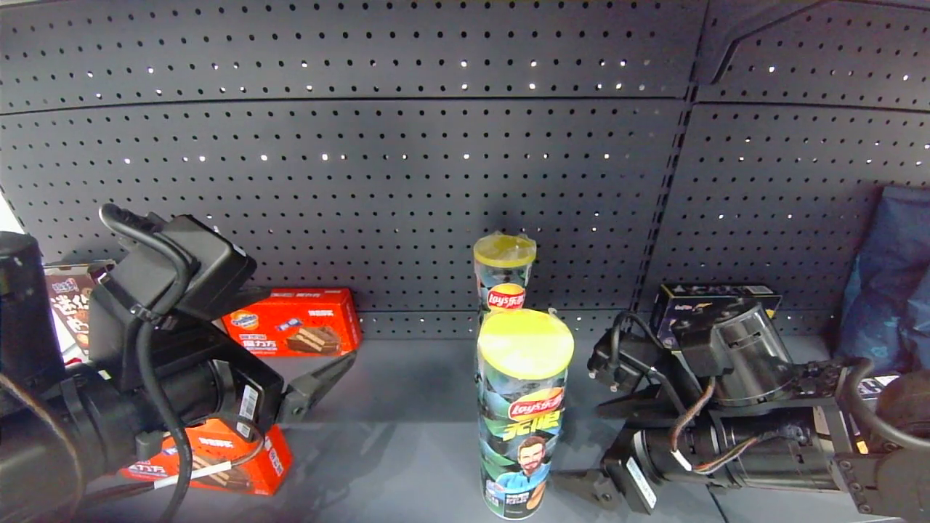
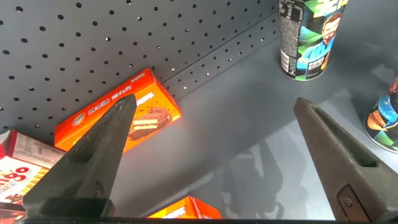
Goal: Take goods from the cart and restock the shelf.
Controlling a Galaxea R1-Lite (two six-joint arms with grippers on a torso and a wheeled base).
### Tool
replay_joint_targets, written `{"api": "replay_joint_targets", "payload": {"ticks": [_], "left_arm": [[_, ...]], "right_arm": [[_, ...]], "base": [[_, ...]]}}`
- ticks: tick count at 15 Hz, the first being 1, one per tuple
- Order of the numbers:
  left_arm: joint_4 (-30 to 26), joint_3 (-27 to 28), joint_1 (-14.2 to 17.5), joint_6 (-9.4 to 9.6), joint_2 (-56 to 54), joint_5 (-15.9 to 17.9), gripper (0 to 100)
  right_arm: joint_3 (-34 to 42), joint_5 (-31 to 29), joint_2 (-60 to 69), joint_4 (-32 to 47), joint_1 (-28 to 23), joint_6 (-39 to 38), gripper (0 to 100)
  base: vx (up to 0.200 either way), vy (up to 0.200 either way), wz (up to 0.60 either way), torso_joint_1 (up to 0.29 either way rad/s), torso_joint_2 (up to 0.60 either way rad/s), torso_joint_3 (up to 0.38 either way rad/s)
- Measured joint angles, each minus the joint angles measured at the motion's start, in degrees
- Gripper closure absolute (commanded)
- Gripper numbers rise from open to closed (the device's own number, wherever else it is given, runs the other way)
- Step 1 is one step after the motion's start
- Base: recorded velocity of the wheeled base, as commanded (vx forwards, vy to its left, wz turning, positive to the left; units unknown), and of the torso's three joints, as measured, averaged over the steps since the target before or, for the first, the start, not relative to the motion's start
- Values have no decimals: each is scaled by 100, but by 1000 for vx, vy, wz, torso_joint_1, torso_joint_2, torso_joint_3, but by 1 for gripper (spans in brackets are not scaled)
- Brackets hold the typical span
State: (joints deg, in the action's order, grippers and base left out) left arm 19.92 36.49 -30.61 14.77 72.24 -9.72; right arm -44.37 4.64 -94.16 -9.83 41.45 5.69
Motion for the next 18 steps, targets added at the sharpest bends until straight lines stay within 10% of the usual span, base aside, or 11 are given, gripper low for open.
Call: {"api": "replay_joint_targets", "payload": {"ticks": [18], "left_arm": [[0, 22, -4, -5, 5, -2, 0]], "right_arm": [[328, -5, 301, 0, -254, -9, 0]], "base": [[0, 0, 0, 0, 0, 0]]}}
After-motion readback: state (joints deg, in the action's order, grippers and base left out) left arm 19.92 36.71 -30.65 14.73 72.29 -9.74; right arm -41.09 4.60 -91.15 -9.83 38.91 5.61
